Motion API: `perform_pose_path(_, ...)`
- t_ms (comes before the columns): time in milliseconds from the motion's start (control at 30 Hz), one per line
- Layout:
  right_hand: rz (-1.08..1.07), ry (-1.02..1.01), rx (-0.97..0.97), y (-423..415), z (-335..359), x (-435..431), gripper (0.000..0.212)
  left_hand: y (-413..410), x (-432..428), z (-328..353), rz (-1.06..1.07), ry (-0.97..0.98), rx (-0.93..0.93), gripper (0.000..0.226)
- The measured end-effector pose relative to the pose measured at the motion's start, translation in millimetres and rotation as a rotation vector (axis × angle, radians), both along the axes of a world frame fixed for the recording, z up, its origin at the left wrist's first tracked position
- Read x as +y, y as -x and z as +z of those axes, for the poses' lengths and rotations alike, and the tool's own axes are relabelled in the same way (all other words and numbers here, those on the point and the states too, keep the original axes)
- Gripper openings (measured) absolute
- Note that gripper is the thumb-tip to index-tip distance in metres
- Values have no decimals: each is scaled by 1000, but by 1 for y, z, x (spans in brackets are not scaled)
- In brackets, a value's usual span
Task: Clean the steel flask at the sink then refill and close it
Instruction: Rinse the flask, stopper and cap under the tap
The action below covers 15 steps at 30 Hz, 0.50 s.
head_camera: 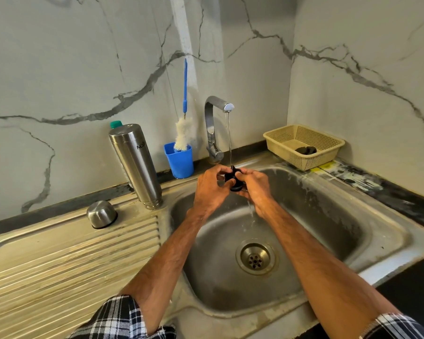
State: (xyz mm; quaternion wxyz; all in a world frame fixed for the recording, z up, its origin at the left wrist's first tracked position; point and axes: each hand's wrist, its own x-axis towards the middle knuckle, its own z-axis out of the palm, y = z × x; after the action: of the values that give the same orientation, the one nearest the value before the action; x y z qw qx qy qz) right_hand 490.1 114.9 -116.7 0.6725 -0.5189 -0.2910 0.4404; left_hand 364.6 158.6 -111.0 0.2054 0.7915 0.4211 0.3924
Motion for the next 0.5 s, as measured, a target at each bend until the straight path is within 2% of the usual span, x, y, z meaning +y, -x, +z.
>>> perform_pose_path(267, -11, -18, 14, -1, 1, 0, 12, -3, 0, 2, 7, -6, 31, 34)
perform_pose_path(500, -25, -18, 15, -2, -1, 2, 17, -4, -2, 1, 18, 4, 38, 32)
